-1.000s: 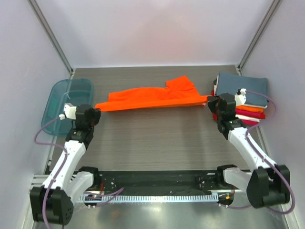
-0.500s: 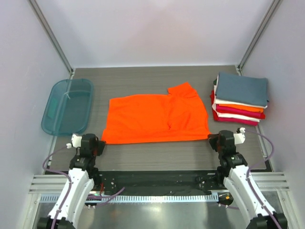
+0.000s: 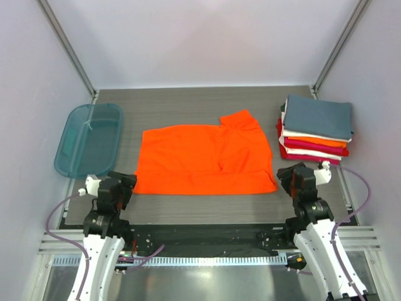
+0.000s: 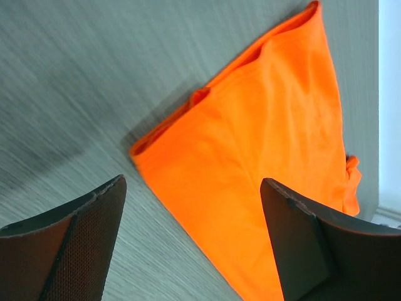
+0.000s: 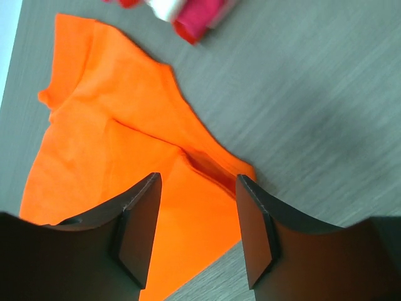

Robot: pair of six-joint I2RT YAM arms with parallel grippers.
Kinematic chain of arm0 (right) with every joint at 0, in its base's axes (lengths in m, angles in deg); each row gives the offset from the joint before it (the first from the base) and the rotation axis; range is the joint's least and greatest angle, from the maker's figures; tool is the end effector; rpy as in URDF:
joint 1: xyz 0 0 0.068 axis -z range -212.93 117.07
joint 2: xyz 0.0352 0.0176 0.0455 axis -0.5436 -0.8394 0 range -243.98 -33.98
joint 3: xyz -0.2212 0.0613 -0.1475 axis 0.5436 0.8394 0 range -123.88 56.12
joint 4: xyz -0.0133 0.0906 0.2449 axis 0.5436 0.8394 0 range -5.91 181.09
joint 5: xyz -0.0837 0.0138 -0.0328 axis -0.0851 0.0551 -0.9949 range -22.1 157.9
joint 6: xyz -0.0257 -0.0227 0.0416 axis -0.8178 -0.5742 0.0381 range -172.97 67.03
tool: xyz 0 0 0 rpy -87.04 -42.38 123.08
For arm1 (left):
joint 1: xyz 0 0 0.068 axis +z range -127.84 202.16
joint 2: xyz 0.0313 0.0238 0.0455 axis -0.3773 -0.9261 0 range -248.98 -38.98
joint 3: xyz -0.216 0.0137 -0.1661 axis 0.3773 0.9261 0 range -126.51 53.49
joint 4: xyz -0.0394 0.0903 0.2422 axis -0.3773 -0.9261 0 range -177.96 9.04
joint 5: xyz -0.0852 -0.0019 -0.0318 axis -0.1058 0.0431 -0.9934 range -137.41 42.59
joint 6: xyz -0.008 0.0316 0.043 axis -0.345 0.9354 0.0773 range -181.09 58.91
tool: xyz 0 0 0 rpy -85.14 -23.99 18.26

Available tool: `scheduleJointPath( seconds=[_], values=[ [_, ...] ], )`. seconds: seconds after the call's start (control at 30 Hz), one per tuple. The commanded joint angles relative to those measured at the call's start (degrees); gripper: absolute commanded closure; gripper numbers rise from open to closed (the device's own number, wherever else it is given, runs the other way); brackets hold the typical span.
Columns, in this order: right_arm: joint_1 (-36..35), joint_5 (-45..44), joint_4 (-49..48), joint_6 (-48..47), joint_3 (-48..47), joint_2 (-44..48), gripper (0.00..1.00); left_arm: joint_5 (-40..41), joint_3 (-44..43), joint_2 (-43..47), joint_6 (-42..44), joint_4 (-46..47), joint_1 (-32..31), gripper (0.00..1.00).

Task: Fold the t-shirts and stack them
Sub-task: Fold the tshirt

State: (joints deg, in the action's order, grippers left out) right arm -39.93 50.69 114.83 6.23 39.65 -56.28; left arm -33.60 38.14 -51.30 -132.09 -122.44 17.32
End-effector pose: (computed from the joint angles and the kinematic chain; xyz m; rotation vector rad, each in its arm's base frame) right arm 0.1128 0.0033 0.1842 1.1125 1.8920 0.3240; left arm 0.0891 0.0009 0.1752 -1.3405 1.8170 -0.4540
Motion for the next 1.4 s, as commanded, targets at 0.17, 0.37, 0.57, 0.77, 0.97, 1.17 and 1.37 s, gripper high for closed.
scheduleJointPath(
  seconds=[0.17, 0.37, 0.57, 0.77, 0.97, 1.17, 1.37],
  values=[
    [0.1, 4.3, -10.7, -22.6, -21.9, -23.1, 0.46, -5.2, -19.0, -22.4, 18.6, 10.3, 0.4, 0.10],
    [-0.6, 10.4, -14.6, -30.7, -36.8, -41.6, 0.47, -9.5, -33.1, -42.7, 27.8, 16.9, 0.4, 0.10],
    [-2.4, 11.4, -15.0, -33.9, -51.3, -61.1, 0.48, -8.2, -41.4, -57.6, 28.7, 22.3, 0.4, 0.12],
    [-2.6, 11.1, -13.7, -36.3, -66.7, -80.2, 0.48, -7.7, -49.1, -71.1, 27.5, 24.2, 0.4, 0.14],
    [-2.6, 10.1, -10.6, -37.8, -81.8, -97.3, 0.48, -7.3, -56.3, -81.8, 26.3, 25.8, 0.4, 0.16],
    [-3.0, 6.9, -7.0, -40.1, -95.9, -108.3, 0.48, -6.3, -61.7, -89.0, 26.7, 25.9, 0.4, 0.18],
    [-3.1, 9.1, -5.3, -40.1, -103.1, -115.2, 0.49, -4.8, -64.7, -93.2, 27.5, 25.9, 0.4, 0.18]
  ],
)
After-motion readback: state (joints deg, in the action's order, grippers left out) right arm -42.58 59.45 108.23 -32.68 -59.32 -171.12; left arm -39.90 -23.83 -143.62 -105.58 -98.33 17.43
